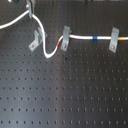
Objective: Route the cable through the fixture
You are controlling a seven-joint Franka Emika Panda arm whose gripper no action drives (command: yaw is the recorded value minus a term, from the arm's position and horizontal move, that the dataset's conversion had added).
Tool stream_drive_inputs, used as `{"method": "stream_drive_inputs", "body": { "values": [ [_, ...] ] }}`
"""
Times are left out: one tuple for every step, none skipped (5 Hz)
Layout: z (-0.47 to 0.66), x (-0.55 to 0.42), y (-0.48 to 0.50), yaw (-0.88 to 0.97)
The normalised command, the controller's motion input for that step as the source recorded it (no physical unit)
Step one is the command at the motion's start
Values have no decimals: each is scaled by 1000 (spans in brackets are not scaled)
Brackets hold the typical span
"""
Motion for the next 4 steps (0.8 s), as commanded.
{"method": "stream_drive_inputs", "body": {
  "values": [
    [-38, 214, 107, 23],
    [293, -46, -32, -137],
    [243, -80, 42, 0],
    [90, 24, 37, 206]
  ]
}}
